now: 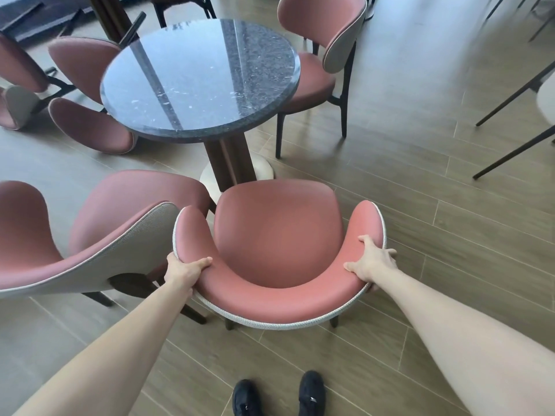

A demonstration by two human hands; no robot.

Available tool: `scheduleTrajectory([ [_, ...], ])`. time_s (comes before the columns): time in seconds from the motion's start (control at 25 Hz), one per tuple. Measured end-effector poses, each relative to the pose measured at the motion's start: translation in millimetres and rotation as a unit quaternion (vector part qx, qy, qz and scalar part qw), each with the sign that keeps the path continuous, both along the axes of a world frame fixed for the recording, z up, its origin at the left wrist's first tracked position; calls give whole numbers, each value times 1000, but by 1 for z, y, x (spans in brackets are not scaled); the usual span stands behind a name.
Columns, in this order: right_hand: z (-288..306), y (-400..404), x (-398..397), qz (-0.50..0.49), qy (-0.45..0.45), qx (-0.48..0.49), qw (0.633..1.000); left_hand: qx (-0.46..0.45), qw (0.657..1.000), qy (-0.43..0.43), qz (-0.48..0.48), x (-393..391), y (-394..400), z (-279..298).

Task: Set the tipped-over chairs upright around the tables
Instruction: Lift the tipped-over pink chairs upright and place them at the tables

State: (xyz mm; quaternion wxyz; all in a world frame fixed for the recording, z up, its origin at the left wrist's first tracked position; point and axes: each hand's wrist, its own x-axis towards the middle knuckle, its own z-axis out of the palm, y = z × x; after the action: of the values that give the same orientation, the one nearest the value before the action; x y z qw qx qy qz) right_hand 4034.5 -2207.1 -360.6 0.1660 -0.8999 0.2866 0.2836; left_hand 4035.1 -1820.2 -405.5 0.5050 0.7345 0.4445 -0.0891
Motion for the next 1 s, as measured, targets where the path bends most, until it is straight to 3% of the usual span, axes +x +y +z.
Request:
scheduleTrajectory([
  [1.0,-5,7,-11,-42,-43,-14,998,-7,1000,-23,9,-12,-16,2],
])
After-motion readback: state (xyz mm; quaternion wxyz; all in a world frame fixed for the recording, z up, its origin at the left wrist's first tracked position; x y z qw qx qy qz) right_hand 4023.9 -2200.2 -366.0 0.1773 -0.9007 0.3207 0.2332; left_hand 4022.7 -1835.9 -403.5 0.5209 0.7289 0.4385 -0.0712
